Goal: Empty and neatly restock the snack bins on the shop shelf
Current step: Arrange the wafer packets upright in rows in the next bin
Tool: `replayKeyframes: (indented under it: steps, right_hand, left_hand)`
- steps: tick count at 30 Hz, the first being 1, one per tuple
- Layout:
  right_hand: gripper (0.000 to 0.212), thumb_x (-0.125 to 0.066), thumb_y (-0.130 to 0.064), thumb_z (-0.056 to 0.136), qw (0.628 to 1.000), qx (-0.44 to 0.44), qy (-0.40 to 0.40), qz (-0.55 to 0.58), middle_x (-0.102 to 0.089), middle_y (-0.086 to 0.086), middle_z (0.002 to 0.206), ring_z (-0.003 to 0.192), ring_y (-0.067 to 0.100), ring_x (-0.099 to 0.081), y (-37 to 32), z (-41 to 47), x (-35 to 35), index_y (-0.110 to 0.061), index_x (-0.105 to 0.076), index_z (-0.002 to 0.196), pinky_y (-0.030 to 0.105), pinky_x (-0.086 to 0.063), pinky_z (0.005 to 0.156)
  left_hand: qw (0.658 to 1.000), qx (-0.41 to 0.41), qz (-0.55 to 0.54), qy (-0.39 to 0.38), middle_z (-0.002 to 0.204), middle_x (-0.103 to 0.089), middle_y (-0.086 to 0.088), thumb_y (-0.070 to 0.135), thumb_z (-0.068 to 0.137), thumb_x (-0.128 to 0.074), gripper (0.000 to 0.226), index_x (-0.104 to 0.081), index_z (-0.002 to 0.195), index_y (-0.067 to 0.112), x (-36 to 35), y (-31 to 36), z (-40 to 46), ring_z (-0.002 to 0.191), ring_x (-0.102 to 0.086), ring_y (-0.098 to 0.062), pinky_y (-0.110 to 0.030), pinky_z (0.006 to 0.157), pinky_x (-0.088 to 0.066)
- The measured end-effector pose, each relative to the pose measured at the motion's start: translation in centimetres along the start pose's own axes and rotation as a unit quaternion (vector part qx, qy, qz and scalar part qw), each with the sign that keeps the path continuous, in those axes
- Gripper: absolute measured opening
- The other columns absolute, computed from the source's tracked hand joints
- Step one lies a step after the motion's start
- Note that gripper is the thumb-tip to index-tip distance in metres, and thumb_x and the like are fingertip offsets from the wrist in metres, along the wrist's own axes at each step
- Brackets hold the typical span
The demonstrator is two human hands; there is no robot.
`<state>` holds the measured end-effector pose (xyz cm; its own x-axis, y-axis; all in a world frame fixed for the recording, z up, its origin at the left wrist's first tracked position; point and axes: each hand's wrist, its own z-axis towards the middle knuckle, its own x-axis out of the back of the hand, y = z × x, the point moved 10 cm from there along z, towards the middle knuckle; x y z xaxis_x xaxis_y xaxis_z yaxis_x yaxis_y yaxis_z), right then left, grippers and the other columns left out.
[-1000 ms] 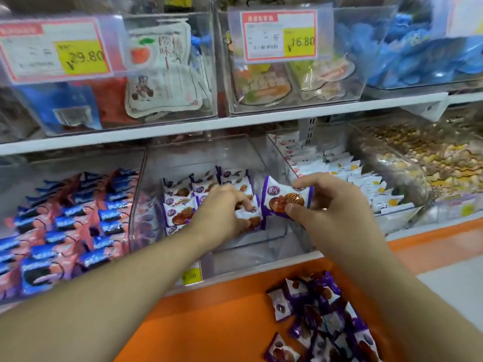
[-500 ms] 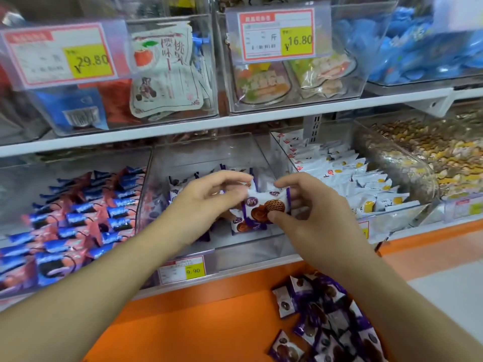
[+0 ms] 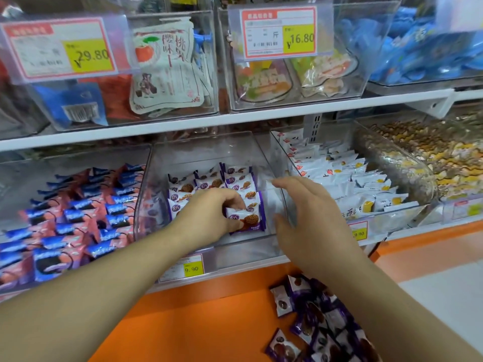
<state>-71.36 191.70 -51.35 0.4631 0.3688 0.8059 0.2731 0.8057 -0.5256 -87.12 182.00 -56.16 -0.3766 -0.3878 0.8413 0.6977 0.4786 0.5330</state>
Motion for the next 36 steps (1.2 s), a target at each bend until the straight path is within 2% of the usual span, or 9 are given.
replayKeyframes:
  steps: [4, 8, 13, 20, 24, 28, 30, 32, 36]
  right_hand:
    - [0.057, -0.066, -0.012, 0.096, 1.000, -0.008, 0.000, 0.004, -0.048, -0.013, 0.149, 0.143, 0.009, -0.036, 0.7, 0.1, -0.2, -0.027, -0.050, 0.148, 0.015, -0.023, 0.107]
    - [0.055, -0.066, -0.010, 0.095, 1.000, -0.012, -0.001, 0.013, -0.050, -0.012, 0.148, 0.142, 0.011, -0.040, 1.2, 0.0, -0.4, -0.026, -0.052, 0.146, 0.016, -0.026, 0.104]
    - [0.057, -0.069, -0.003, 0.093, 1.000, -0.008, -0.003, 0.002, -0.055, -0.012, 0.145, 0.137, 0.010, -0.046, 1.3, 0.0, -0.3, -0.024, -0.057, 0.144, 0.012, -0.027, 0.102]
    - [0.057, -0.069, -0.007, 0.095, 1.000, -0.013, -0.005, 0.012, -0.056, -0.012, 0.143, 0.129, 0.010, -0.052, 1.2, -0.3, -0.1, -0.027, -0.054, 0.147, 0.019, -0.038, 0.101]
    - [0.057, -0.072, -0.009, 0.094, 1.000, -0.009, 0.007, 0.026, -0.054, -0.016, 0.131, 0.118, 0.004, -0.052, 1.1, -0.5, 0.5, -0.030, -0.057, 0.145, 0.023, -0.044, 0.102]
    - [0.044, -0.079, -0.014, 0.088, 0.996, 0.067, 0.008, 0.053, -0.059, -0.026, 0.123, 0.109, -0.005, -0.054, -0.2, -1.0, 2.6, -0.033, -0.071, 0.126, 0.019, -0.050, 0.095]
    - [0.035, -0.081, -0.014, 0.087, 0.992, 0.084, -0.034, 0.084, -0.067, -0.022, 0.118, 0.111, 0.000, -0.061, -0.6, -1.8, 3.1, -0.036, -0.077, 0.114, 0.019, -0.053, 0.087]
    - [0.028, -0.081, -0.016, 0.087, 0.986, 0.074, -0.112, 0.098, -0.072, -0.019, 0.107, 0.104, 0.000, -0.067, -0.4, -2.7, 2.2, -0.037, -0.079, 0.105, 0.023, -0.056, 0.084]
    - [0.026, -0.084, -0.019, 0.086, 0.950, 0.000, -0.301, 0.083, -0.076, -0.020, 0.097, 0.093, -0.001, -0.071, 2.7, -5.2, -4.6, -0.036, -0.079, 0.105, 0.027, -0.058, 0.083]
  left_hand:
    - [0.996, -0.048, 0.073, -0.007, 0.109, -0.064, 0.014, 0.040, 0.074, -0.091, 0.033, -0.077, 0.103, 0.035, -1.9, 1.4, 1.5, 0.108, -0.055, -0.011, -0.034, 0.092, -0.051]
    - [0.992, -0.073, 0.101, -0.016, 0.106, -0.054, 0.017, 0.044, 0.070, -0.093, 0.033, -0.077, 0.098, 0.037, -3.1, 1.9, 2.1, 0.105, -0.040, -0.013, -0.038, 0.094, -0.046]
    - [0.994, -0.064, 0.078, -0.031, 0.109, -0.055, 0.015, 0.044, 0.070, -0.093, 0.035, -0.075, 0.099, 0.038, -3.1, 1.5, 1.9, 0.108, -0.042, -0.016, -0.037, 0.096, -0.044]
    - [0.997, -0.038, 0.054, -0.051, 0.113, -0.059, 0.014, 0.040, 0.071, -0.093, 0.032, -0.077, 0.098, 0.037, -3.2, 0.5, 1.9, 0.115, -0.042, -0.016, -0.032, 0.097, -0.040]
    - [0.999, -0.028, -0.018, -0.018, 0.109, -0.063, 0.016, 0.046, 0.071, -0.092, 0.027, -0.076, 0.092, 0.041, -1.4, 0.5, 1.2, 0.111, -0.054, -0.012, -0.040, 0.099, -0.049]
    - [0.991, -0.033, -0.106, 0.071, 0.109, -0.067, 0.014, 0.042, 0.077, -0.087, 0.026, -0.077, 0.101, 0.041, 2.0, 2.7, -2.9, 0.103, -0.060, -0.002, -0.017, 0.089, -0.046]
    - [0.986, -0.059, -0.123, 0.091, 0.108, -0.068, 0.016, 0.038, 0.080, -0.085, 0.025, -0.077, 0.104, 0.037, 2.4, 4.3, -6.5, 0.104, -0.060, 0.000, -0.009, 0.082, -0.041]
    - [0.981, -0.074, -0.163, 0.073, 0.108, -0.067, 0.016, 0.038, 0.081, -0.083, 0.022, -0.077, 0.103, 0.037, 0.9, 4.9, -9.9, 0.102, -0.061, -0.005, -0.012, 0.078, -0.043]
    - [0.981, -0.024, -0.181, -0.058, 0.103, -0.060, 0.020, 0.042, 0.083, -0.083, 0.020, -0.074, 0.100, 0.040, -8.4, 2.4, -14.1, 0.091, -0.059, -0.009, -0.026, 0.074, -0.050]
